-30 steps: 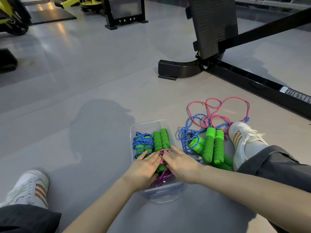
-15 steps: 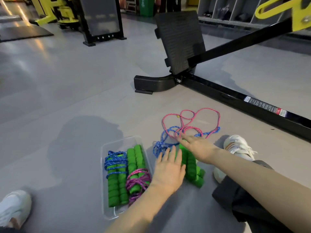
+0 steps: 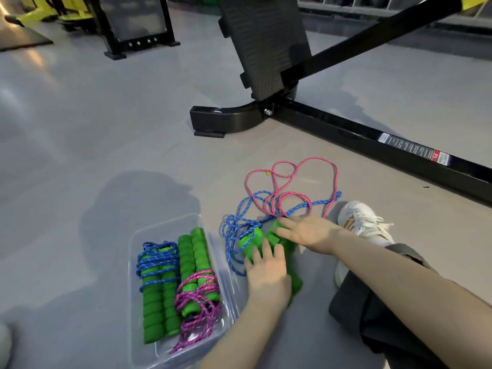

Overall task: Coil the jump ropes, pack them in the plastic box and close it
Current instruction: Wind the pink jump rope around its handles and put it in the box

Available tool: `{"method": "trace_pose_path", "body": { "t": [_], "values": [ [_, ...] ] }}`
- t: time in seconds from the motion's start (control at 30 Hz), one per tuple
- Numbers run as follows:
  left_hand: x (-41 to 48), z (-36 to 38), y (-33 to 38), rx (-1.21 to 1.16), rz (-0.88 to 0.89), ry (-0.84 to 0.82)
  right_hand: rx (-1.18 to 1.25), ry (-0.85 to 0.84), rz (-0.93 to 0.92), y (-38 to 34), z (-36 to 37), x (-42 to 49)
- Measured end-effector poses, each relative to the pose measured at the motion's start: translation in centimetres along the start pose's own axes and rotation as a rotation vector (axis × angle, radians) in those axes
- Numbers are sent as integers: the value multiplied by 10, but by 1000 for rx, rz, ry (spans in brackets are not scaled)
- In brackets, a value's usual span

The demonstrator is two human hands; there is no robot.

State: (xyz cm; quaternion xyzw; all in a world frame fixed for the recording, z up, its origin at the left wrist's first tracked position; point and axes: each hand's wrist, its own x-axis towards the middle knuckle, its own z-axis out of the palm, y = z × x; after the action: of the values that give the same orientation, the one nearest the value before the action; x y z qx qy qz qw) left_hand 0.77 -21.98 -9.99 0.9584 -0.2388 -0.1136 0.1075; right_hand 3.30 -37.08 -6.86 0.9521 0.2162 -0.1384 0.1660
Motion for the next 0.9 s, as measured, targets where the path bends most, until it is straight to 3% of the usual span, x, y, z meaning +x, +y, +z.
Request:
{"method": "trace_pose_path", "body": {
  "t": [0.17,0.3,0.4,0.6,0.77,0.9],
  "values": [
    [0,17,-27,50,102,17,-80,-25,-66,-11,6,11],
    [0,17,-35,106,189,103,-35,81,-86,-10,14,14],
    [-1,20,-38,165,241,99,21,-60,-30,-13,9,15],
    [-1,19,-46,225,312,105,159,-163,39,-14,-3,13],
    [10,-3,-48,312,379,179,204,-71,71,-3,-18,8],
    [14,-40,-66,438,459,183,215,107,99,2,-37,8]
  ]
}}
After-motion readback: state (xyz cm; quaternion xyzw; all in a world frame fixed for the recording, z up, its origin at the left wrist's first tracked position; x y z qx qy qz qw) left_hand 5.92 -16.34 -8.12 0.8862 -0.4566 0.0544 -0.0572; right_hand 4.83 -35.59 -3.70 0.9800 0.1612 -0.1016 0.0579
